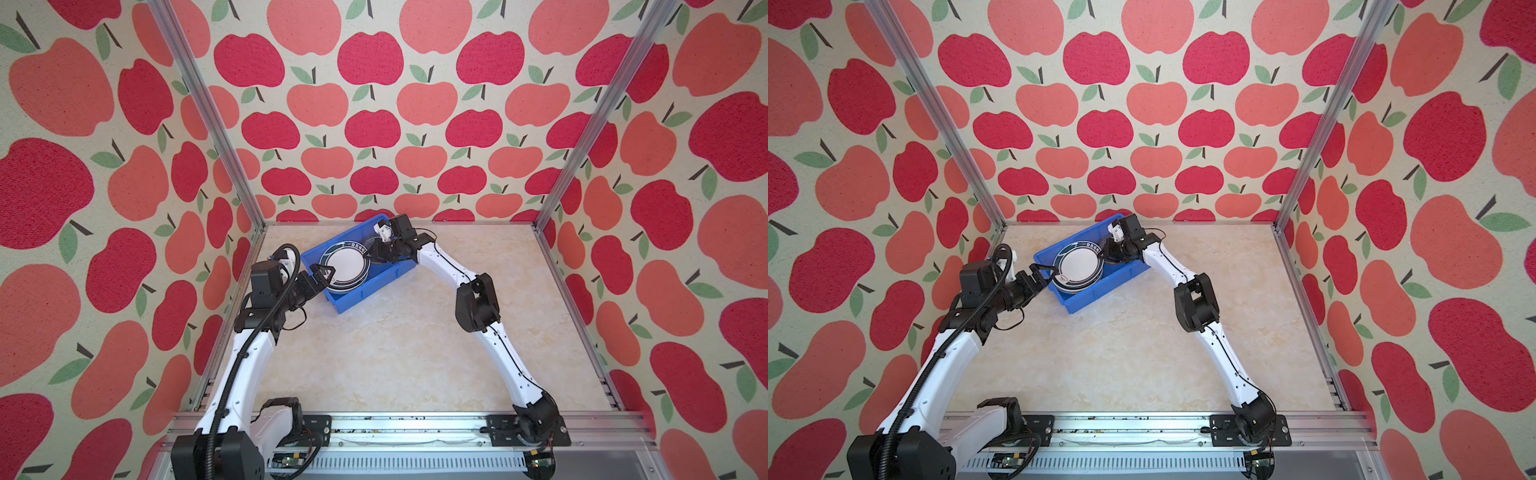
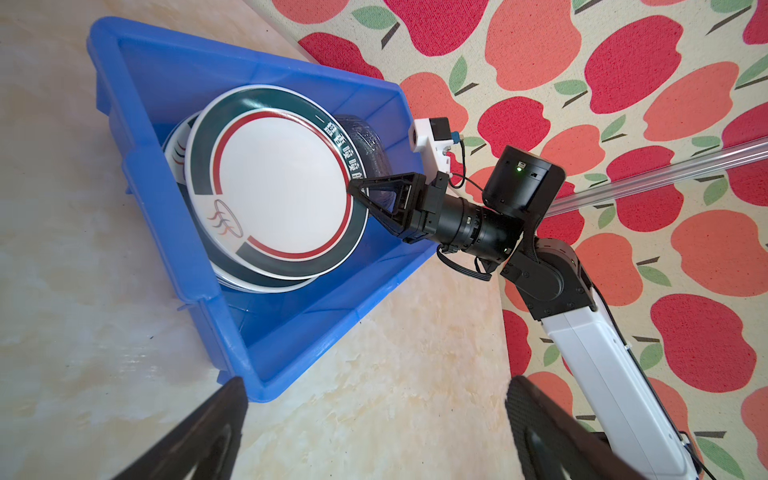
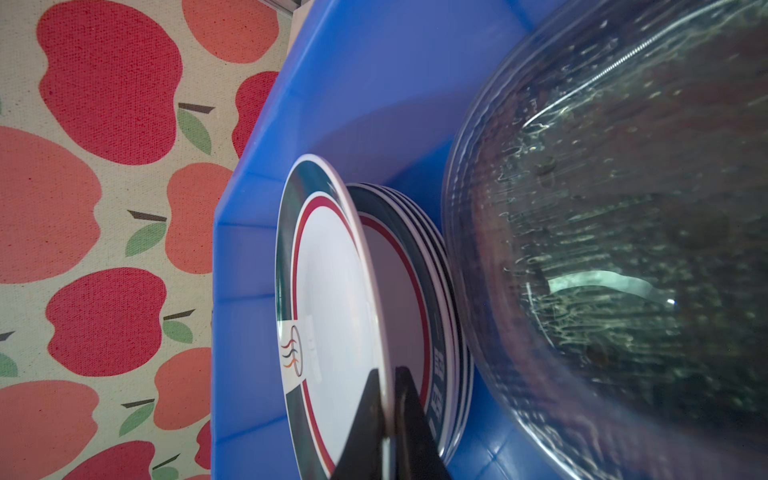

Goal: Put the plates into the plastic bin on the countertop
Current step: 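Hold the plates upright in the bin with both grippers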

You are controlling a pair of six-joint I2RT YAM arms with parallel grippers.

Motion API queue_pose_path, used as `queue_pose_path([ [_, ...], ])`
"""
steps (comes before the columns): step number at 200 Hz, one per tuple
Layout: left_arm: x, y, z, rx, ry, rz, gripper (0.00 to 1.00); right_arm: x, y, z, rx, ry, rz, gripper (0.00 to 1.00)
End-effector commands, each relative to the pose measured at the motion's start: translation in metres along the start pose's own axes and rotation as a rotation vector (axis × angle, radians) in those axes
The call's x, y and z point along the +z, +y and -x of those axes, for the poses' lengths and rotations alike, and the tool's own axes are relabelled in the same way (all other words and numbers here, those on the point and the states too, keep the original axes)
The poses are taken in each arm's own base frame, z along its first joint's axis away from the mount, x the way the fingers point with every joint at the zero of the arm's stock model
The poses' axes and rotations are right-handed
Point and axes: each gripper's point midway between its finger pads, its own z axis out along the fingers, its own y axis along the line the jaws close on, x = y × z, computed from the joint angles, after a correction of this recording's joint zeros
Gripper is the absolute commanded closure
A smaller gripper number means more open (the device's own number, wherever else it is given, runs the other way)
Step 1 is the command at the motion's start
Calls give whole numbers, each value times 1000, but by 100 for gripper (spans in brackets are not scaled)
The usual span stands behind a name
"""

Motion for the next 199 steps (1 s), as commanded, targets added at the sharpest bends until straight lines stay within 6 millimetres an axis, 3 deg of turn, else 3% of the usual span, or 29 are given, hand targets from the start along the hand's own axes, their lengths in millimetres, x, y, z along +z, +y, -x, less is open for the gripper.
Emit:
queue_pose_path([
  [1, 4, 1, -2, 7, 6, -10, 1, 5, 6, 3, 2, -13, 20, 100],
  [34, 7, 3, -1, 1, 13, -7, 1, 8, 3, 2, 13, -10, 9, 100],
  [92, 6, 3, -2, 4, 14, -8, 1, -2, 10, 6, -13, -25, -20, 73],
  [140, 3, 3, -1, 15, 11, 1, 1, -15, 18, 11, -54, -47, -62, 71],
  [199, 4, 2, 0, 17, 10, -6, 1, -22, 14, 10, -68, -47, -116, 70],
])
